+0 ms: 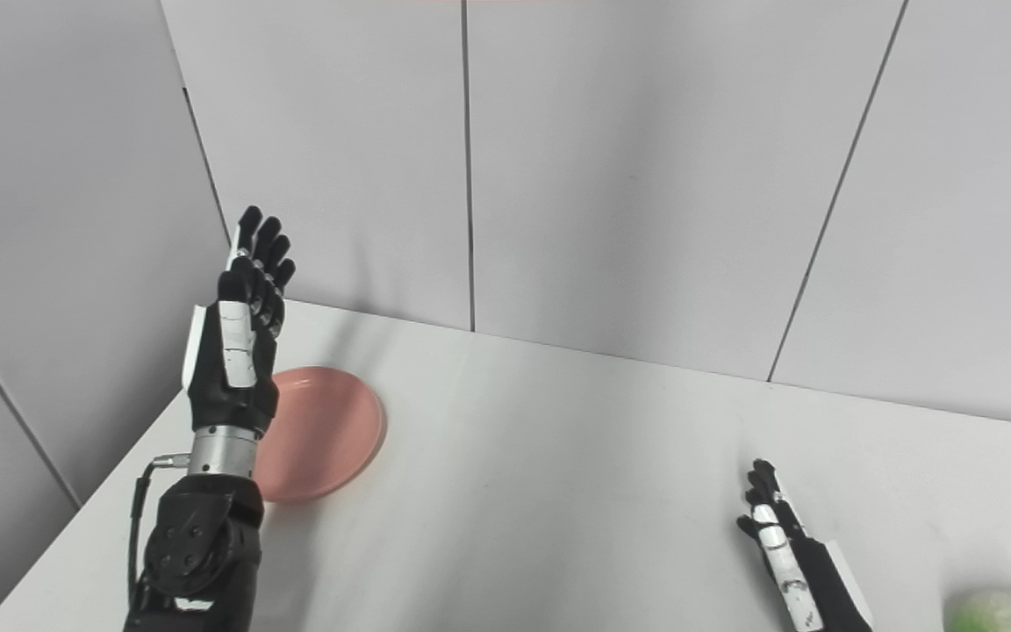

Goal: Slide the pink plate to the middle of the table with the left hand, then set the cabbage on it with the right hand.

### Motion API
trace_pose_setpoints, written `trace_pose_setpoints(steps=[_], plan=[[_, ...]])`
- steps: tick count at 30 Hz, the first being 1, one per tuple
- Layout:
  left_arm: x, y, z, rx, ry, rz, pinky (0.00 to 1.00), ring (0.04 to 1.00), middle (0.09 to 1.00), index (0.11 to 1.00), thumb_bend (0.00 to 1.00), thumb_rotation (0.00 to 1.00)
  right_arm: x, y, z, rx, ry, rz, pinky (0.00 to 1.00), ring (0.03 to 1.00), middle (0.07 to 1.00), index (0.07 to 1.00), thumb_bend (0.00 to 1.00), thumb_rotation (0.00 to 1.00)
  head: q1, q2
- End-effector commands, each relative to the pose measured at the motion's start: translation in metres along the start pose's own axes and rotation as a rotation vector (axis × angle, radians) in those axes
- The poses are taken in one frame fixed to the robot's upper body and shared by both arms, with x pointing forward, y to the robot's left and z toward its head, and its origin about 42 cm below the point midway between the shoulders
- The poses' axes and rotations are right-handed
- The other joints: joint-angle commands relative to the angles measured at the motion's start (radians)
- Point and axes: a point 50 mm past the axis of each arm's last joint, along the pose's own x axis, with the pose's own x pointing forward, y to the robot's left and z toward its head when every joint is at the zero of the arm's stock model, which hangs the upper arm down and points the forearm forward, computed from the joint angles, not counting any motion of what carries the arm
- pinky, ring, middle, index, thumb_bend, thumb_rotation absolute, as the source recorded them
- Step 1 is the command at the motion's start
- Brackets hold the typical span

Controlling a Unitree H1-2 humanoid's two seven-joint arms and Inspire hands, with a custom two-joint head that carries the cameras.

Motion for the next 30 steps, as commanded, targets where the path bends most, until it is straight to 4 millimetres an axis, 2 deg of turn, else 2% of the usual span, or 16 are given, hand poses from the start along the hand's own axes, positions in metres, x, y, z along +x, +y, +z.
trace_pose_setpoints(steps=[1,5,13,22,30], plan=[[0.018,0.004,0.017,-0.004,-0.080,0.026,0.98,0.977,0.991,0.988,0.89,1.00,0.001,-0.004,0.003,-0.006,-0.012,-0.009,1.00,1.000,1.000,1.000,0.26,1.00,0.002,0.003],[0.021,0.014,0.015,0.012,-0.081,0.053,0.99,0.978,0.997,0.994,0.89,1.00,0.001,-0.005,0.002,-0.010,-0.016,-0.007,1.00,1.000,1.000,1.000,0.25,1.00,0.004,0.004],[0.024,0.036,0.009,0.018,-0.070,0.109,1.00,0.988,0.993,0.991,0.89,1.00,0.000,-0.007,0.003,-0.026,-0.007,0.000,1.00,1.000,1.000,1.000,0.30,1.00,0.008,0.007],[0.026,0.050,0.005,0.016,-0.031,0.170,0.99,0.985,0.988,0.984,0.90,1.00,-0.002,-0.007,0.005,-0.038,0.003,-0.008,1.00,1.000,1.000,1.000,0.28,1.00,0.024,0.015],[0.028,0.067,-0.001,-0.056,-0.012,0.201,1.00,0.993,0.994,0.995,0.89,1.00,-0.001,-0.009,0.005,-0.036,-0.008,-0.003,1.00,1.000,1.000,1.000,0.25,1.00,0.027,0.019]])
